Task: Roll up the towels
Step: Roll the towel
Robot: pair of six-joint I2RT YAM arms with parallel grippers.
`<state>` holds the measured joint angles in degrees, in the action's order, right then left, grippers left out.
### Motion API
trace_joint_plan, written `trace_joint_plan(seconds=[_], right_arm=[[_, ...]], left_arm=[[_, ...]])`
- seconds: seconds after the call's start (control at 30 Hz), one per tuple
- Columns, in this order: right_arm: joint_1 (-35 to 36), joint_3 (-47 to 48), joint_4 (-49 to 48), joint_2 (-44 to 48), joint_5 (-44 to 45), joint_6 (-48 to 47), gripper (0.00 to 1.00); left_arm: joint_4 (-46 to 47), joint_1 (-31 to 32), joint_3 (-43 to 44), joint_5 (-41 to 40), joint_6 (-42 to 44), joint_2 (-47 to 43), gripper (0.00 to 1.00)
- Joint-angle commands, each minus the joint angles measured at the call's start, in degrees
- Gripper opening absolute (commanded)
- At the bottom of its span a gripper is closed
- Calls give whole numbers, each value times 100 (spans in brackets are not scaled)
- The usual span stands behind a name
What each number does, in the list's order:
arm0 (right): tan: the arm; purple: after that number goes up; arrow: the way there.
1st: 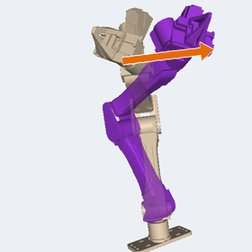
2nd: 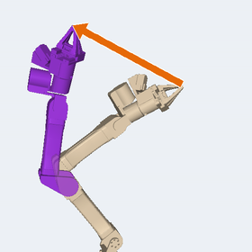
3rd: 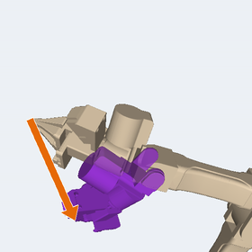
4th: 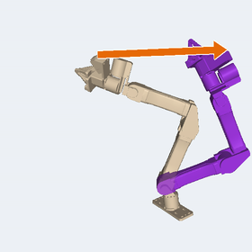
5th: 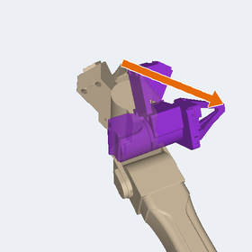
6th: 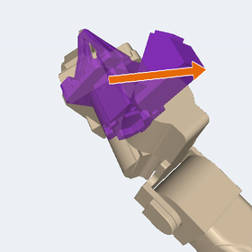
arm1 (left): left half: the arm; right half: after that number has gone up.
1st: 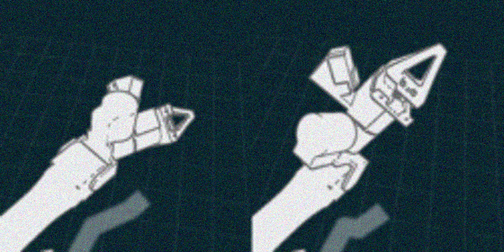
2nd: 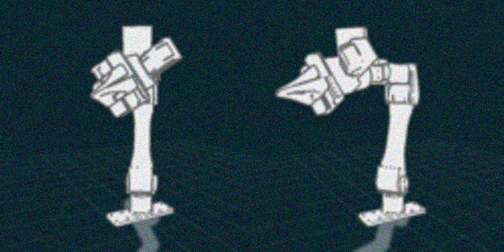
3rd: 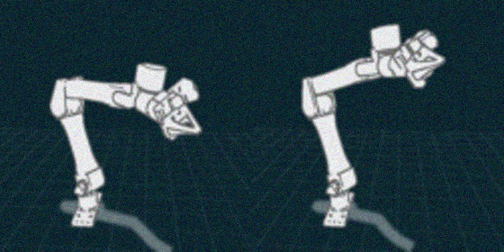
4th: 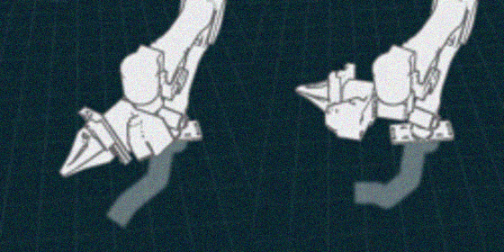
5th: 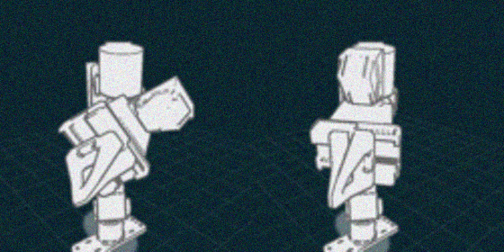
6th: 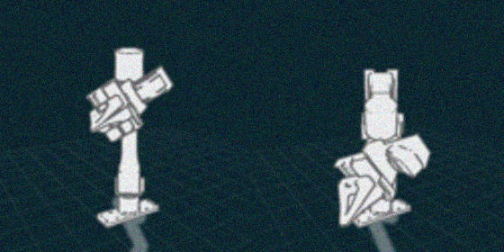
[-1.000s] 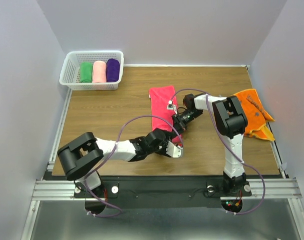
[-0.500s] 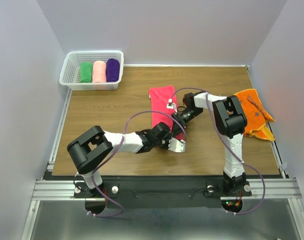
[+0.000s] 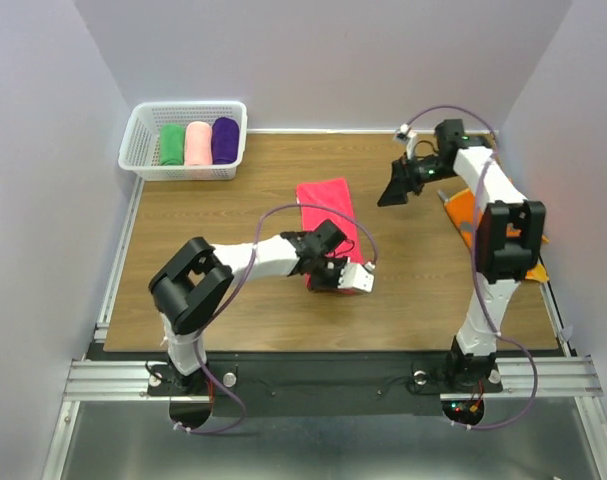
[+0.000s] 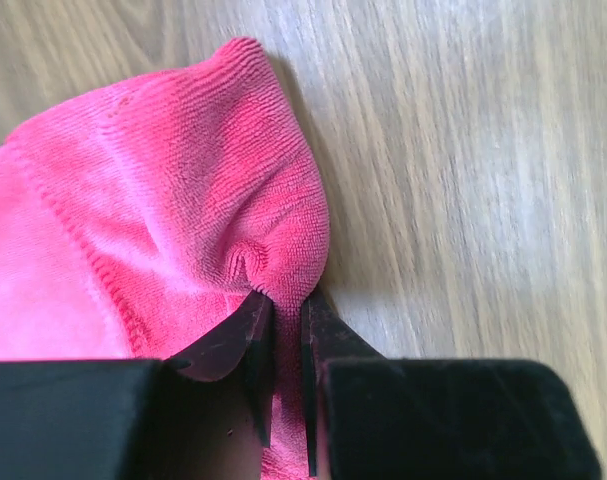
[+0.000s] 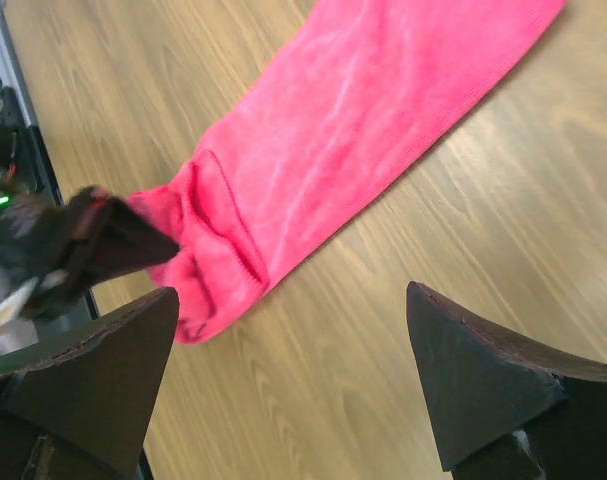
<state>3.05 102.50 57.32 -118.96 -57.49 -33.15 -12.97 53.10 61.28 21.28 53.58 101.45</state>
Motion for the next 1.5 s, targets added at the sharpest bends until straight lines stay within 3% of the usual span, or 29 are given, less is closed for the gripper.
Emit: trace_joint_plan(seconds=[0.0,0.17,0.4,0.53,0.63,0.87,1.0,1.3,1.4,1.47], right_arm=[[-173,-325,-37,1224,-16,-16,100],[-261,-1466,-72,2671,334,-359,100],[-51,-2365,16,4203,791,-788,100],[1142,-3181,-420,5030,1923,-782,100],[2844,-4182,-1298,5400,3519,-500,100],[4087,-5221,-3593,4874,5342,-772,100],[4327,-5687,-4692,4435,5459,-930,99],[4345,-6119,-5485,3881,5433,-1493,98],[4336,-6093,-5547,3583,5302,-1502,90],[4336,-6093,-5591,3468,5196,-1502,75]], left_arm=[[-2020,-423,963,1191,143,759,13],[-2893,-958,2104,1949,169,1464,20],[-4591,-1381,3636,2354,741,2941,25],[-4986,-1627,4163,2451,838,3600,26],[-5092,-1733,4611,2452,794,3925,28],[-5092,-1777,4911,2249,689,4190,29],[-5075,-1786,4885,2179,688,4225,30],[-5075,-1795,4859,2152,759,4278,32],[-5084,-1795,4876,2161,768,4287,33],[-5057,-1795,4859,2152,733,4269,33]])
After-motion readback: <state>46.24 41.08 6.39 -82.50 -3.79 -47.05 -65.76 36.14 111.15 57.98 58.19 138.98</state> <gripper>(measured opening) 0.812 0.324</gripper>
